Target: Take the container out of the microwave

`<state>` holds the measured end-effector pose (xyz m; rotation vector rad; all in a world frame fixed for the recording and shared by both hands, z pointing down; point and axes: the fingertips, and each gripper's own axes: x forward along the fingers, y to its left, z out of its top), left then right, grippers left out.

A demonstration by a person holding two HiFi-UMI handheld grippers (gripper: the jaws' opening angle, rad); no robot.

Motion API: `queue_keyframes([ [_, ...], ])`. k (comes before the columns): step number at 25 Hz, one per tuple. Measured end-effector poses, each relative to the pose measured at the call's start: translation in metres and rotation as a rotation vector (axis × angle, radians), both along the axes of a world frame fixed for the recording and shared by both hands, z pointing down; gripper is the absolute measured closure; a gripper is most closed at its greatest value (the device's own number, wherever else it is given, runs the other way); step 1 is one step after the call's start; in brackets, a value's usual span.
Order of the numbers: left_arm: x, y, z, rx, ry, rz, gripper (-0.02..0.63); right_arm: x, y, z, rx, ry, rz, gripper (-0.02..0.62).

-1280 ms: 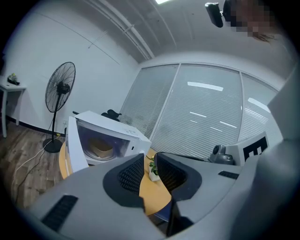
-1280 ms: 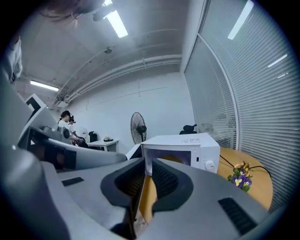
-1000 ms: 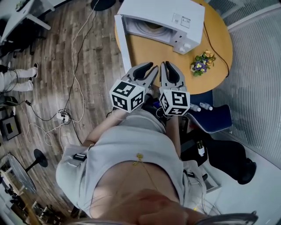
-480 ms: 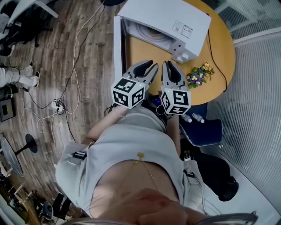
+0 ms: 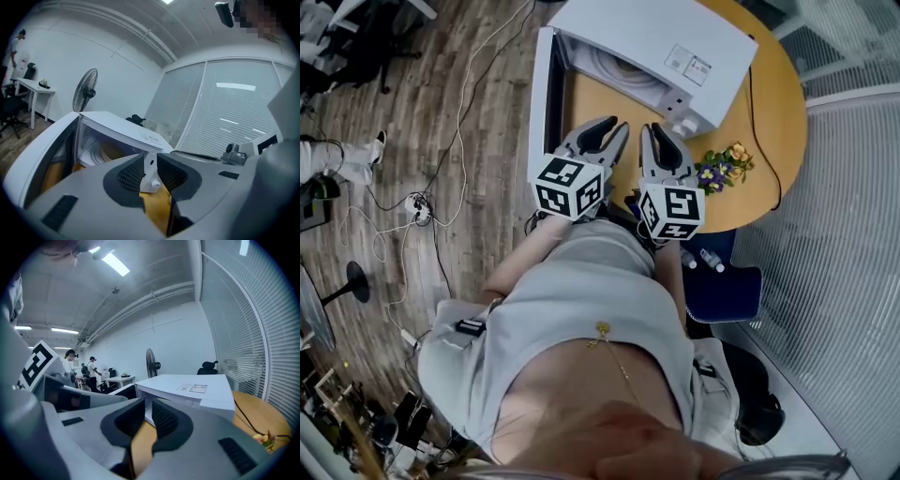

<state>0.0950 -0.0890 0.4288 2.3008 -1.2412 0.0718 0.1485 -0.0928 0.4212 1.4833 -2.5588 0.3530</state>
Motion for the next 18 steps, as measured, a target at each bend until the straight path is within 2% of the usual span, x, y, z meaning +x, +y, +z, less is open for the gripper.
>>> queue_keyframes([
  [10, 0.008, -0.026, 0.003, 0.011, -0.028, 0.008, 0.518, 0.013, -0.016, 0.002, -0.007, -0.014, 0.036, 0.538],
  [18, 0.01, -0.043, 0.01, -0.006, -0.029, 0.048, 0.52, 0.004, -0.034, 0.007, -0.021, -0.004, 0.043, 0.538],
])
